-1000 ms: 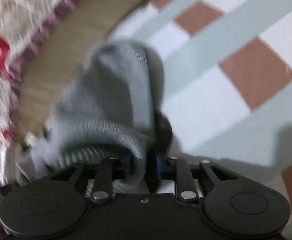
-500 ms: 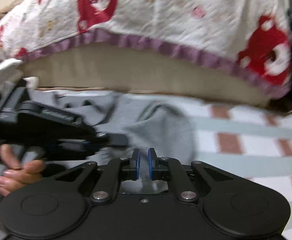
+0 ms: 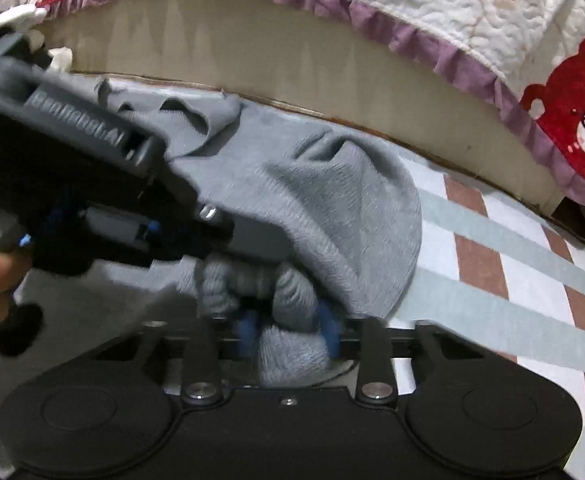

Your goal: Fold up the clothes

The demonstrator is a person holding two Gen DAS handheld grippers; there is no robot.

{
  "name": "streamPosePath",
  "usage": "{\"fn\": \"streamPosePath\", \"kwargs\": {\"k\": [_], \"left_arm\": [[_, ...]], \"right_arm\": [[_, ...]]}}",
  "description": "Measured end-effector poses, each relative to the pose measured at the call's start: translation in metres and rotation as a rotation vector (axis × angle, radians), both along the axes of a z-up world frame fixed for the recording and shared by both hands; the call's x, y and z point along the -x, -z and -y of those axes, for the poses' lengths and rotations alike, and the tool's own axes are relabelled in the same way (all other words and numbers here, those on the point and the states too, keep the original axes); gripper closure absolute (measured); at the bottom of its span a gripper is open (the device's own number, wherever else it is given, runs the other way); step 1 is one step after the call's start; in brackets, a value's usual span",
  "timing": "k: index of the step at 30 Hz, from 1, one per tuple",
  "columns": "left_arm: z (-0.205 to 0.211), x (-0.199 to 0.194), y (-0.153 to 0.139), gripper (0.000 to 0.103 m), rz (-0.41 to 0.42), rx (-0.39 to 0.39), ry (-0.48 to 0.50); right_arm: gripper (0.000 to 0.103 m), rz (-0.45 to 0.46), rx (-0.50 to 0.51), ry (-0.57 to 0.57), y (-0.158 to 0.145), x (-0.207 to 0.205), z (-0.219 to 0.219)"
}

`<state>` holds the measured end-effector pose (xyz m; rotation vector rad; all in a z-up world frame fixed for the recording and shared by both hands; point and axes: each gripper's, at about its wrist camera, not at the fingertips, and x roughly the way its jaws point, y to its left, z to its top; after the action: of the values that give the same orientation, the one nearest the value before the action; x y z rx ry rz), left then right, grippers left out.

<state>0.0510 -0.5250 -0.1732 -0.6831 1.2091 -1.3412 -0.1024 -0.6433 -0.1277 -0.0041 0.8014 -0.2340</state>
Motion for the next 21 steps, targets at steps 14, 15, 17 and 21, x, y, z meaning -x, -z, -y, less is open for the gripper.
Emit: {"fn": "streamPosePath", "kwargs": {"k": [14,15,17,21], "left_arm": [[0.016,-0.036,0.004,0.093,-0.043,-0.101,-0.002],[0.020,-0.034,0.000,0.093,-0.008,-0.104,0.005],[0.028,-0.031,-0.010,0.093,0.060,-0.111,0.018],[0.039,-0.032,-0.026,0.094,0.198,-0.168,0.021]], "right_arm": [[0.094,0.287,-0.637,0.152,-0.029,0.044,0.043],[0.094,0.281,-0.653,0.149,-0.027,0.045,0.042],[0.094,0.281,-0.715,0.127,-0.021,0.047,0.044],[0.094,0.285,-0.843,0.032,-0.014,0.053,0.047]]}}
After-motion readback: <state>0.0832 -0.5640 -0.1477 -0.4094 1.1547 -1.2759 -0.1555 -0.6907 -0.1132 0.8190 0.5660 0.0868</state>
